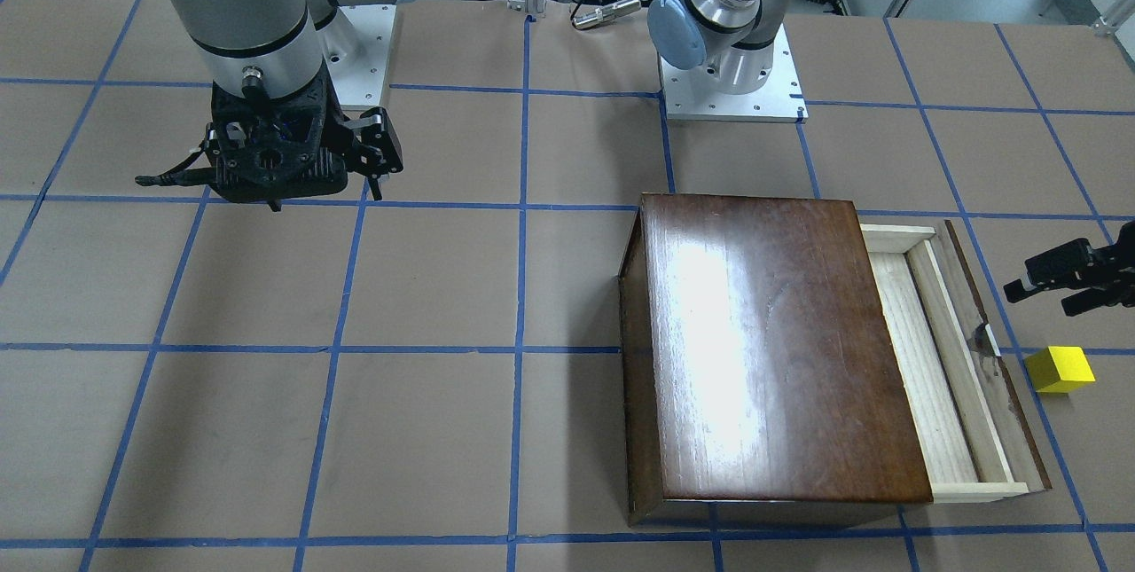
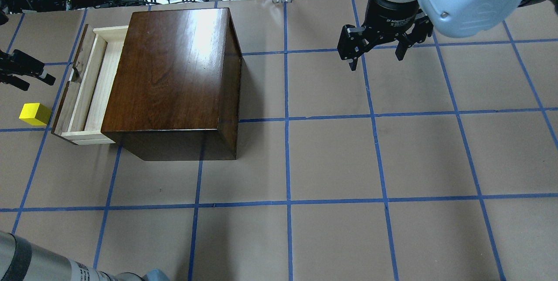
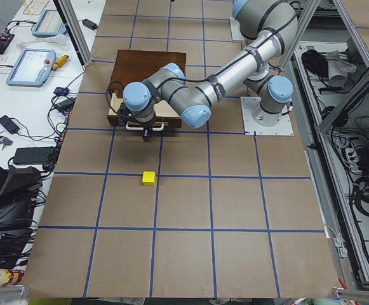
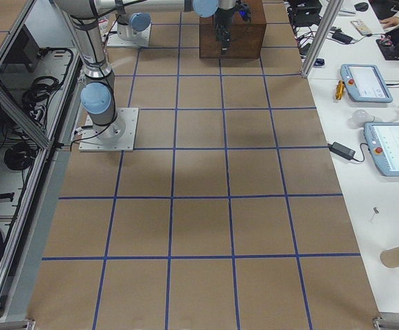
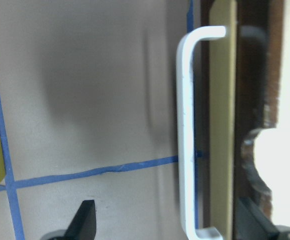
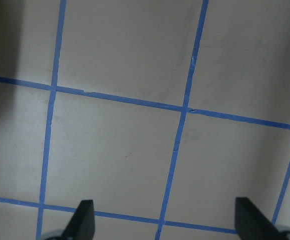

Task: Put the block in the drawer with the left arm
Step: 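Release the handle and raise the left gripper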

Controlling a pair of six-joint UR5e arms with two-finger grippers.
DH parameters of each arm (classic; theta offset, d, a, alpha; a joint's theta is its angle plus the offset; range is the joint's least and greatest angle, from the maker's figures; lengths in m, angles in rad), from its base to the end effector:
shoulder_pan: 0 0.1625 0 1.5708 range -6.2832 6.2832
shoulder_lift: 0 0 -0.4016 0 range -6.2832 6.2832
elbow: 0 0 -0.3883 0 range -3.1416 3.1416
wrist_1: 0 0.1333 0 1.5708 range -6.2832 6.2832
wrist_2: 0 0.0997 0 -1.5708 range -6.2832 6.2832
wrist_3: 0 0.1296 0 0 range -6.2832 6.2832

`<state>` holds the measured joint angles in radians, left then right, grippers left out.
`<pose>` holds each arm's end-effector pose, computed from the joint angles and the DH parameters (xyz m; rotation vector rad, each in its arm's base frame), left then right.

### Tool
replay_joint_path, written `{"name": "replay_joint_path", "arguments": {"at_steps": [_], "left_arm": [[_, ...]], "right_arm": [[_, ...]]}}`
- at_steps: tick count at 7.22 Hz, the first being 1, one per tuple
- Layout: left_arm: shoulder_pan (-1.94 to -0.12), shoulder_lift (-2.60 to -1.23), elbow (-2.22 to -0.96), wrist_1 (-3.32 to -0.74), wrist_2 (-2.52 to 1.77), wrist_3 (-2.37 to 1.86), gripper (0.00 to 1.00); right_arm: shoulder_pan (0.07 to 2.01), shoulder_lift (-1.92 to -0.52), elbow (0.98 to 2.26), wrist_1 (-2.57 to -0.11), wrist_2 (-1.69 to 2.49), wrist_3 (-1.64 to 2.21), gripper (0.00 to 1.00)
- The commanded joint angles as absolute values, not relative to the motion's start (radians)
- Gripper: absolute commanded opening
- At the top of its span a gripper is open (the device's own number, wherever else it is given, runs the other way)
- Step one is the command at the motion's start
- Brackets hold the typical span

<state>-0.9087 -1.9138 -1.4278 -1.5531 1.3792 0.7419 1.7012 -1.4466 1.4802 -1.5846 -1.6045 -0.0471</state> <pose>0.2385 -0.5629 0.3204 -0.0895 -2.8769 -0.0223 0.1974 -0.5136 0.4165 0.2759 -3.0947 -0.0286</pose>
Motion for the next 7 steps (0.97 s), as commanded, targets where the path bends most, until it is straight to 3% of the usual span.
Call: {"name": "replay_joint_path", "arguments": {"at_steps": [1, 7], "left_arm": [[-0.92, -1.823, -1.439, -1.601, 1.397, 0.741, 1.0], [-0.998, -1.583, -1.445, -1.767, 1.46, 0.66, 1.0]], "right_arm": [[1.701, -1.447, 1.48, -1.585, -1.603, -0.046, 1.0], [1.701, -1.447, 1.48, -1.585, -1.605, -0.046, 1.0]]}}
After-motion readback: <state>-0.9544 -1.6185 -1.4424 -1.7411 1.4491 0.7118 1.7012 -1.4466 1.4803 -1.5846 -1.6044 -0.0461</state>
